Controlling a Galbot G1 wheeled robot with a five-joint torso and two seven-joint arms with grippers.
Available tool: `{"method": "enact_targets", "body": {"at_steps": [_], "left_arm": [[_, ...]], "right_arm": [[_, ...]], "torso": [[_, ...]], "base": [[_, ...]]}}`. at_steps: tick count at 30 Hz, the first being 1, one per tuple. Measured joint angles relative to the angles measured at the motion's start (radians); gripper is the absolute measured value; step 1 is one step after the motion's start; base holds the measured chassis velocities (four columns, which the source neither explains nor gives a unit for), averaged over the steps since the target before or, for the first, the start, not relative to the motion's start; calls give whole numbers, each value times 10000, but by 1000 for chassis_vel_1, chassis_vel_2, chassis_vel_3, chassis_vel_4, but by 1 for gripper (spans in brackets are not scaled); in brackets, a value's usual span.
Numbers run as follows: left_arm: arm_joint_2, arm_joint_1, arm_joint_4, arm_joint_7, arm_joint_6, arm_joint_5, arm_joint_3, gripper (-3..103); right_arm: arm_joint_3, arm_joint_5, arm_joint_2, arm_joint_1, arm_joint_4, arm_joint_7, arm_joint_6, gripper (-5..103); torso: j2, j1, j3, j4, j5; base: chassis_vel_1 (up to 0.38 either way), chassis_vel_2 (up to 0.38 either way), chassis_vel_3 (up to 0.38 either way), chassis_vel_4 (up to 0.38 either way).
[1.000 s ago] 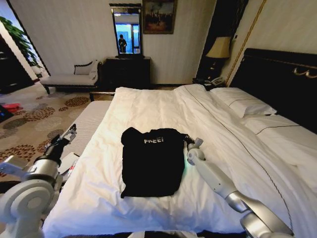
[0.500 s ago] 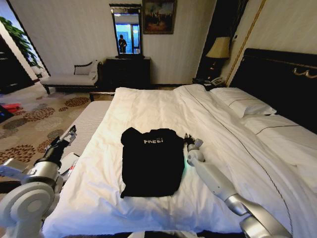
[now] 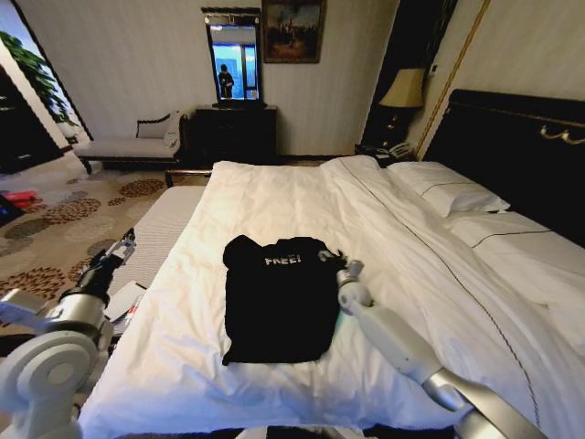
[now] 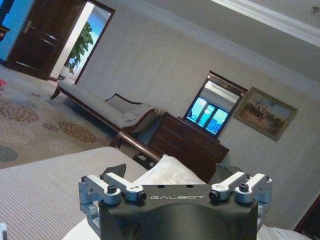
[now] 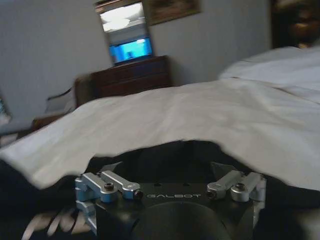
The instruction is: Fold the clothes on the bed.
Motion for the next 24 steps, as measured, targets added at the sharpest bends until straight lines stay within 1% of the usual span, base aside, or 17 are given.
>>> {"method": "enact_targets", "body": {"at_steps": [1,2,4,5,6,7,10,13,16,21,24], "left_arm": [[0,7,0,-1,8,7,1,100],[0,7,0,-1,8,7,1,100],[32,30,-3,-3,17,4,-50,100],[67,52,-8,-4,23,-9,-112,100],[86,62,-9,-5,25,-16,-153,100],[86,62,-9,-5,25,-16,-153,100],[81,101,-31,-10,29,-23,-202,100],[51,128,-68,-13,31,-21,-189,100],[12,200,-171,-18,34,-12,-176,100],[-9,265,-256,-26,37,-3,-187,100],[-43,290,-285,-30,39,17,-157,100]], "right_arm": [[-210,-666,191,105,-436,13,41,99],[-210,-666,191,105,-436,13,41,99],[-373,-1606,470,235,-1041,174,52,99],[-396,-2067,661,326,-1355,410,-34,100],[-399,-2212,743,373,-1459,621,-150,100],[-399,-2212,743,373,-1459,621,-150,100],[-406,-2439,815,448,-1621,1134,-423,100],[-388,-2602,813,460,-1691,1301,-485,100],[-266,-2848,761,450,-1729,1822,-757,100],[-242,-3133,645,444,-1789,2199,-1077,100],[-279,-3147,605,472,-1860,2369,-1284,100]], "torso": [[0,0,0,-3,1],[0,0,0,-3,1],[-1,0,1,-3,3],[0,0,1,-4,3],[0,0,0,-4,3],[0,0,0,-4,3],[0,1,0,-5,1],[0,0,0,-6,1],[0,0,0,-7,3],[0,0,0,-3,3],[0,0,0,-6,3]], "base": [[0,0,0,0],[0,0,0,0],[0,0,0,0],[0,0,0,0],[0,0,0,0],[0,0,0,0],[0,0,0,0],[0,0,0,0],[0,0,0,0],[0,0,0,0],[0,0,0,0]]}}
